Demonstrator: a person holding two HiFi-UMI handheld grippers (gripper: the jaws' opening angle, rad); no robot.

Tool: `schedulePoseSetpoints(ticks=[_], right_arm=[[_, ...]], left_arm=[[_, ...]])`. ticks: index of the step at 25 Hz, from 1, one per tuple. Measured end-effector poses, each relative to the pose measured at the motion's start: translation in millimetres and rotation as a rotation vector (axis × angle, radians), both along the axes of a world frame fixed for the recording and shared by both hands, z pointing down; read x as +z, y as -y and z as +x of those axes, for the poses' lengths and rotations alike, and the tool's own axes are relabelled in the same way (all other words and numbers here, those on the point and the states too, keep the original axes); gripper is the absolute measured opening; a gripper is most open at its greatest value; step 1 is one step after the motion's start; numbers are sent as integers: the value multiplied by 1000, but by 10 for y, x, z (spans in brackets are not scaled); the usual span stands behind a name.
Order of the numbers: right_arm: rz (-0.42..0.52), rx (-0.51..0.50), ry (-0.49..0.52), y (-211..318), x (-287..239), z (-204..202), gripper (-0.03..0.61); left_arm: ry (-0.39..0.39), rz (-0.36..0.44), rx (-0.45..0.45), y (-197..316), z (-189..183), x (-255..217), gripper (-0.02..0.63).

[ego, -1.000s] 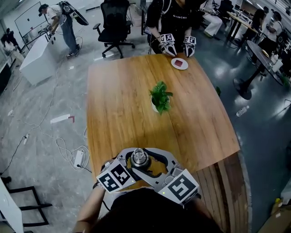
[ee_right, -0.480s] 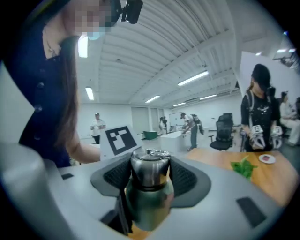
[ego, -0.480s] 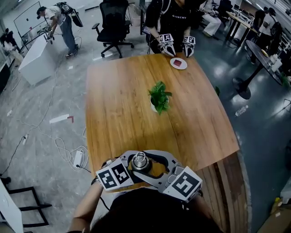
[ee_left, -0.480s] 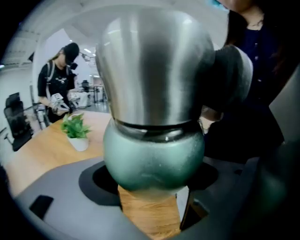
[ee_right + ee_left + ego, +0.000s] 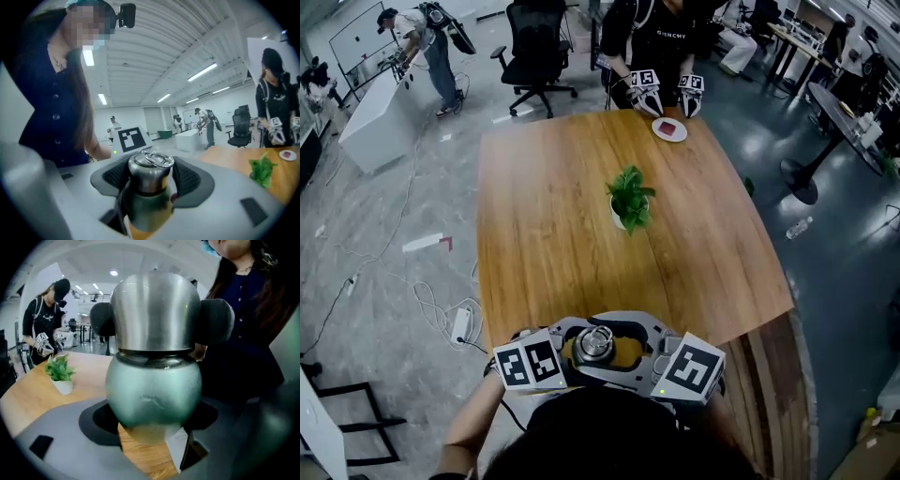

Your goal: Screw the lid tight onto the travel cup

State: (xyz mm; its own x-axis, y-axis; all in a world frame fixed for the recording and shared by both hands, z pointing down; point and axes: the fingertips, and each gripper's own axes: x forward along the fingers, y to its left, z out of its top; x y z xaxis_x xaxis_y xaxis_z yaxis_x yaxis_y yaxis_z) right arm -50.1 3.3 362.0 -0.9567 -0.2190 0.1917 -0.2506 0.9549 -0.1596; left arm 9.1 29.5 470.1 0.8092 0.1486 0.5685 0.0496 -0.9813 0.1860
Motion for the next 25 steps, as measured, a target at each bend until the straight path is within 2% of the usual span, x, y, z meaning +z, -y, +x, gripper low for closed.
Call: schedulePoseSetpoints(ticks=[2, 4, 7, 9, 11, 13, 17, 19, 20, 22, 25], right_arm=[[28, 10, -46, 5, 57, 3, 271], [64, 98, -84, 102, 97, 14, 270], [92, 251, -90, 286, 76, 62, 270], [87, 350, -85, 390, 62, 119, 270], [74, 398, -66, 425, 57, 132, 270], [76, 347, -40, 378, 38, 92, 270], [67, 154, 5, 201, -61, 87, 270], [48, 88, 18, 131, -81, 115, 272], [46, 73, 11, 113, -65, 123, 270], [70, 85, -30, 125, -1, 126, 270], [121, 203, -104, 258, 81, 131, 268]], left_arm=[[30, 16, -21, 32, 25, 52, 387], [51, 23, -116, 164, 36, 91, 387], [62, 41, -276, 399, 23, 69, 387], [91, 80, -378, 543, -10, 60, 387], [123, 130, -435, 627, -39, 76, 387], [114, 134, -396, 593, -17, 92, 387], [-19, 12, -158, 281, 71, -35, 387], [-42, -10, -68, 156, 89, -68, 387], [-36, -7, -52, 137, 96, -54, 387], [-4, 6, -78, 177, 96, 10, 387], [35, 8, -200, 358, 68, 92, 387]])
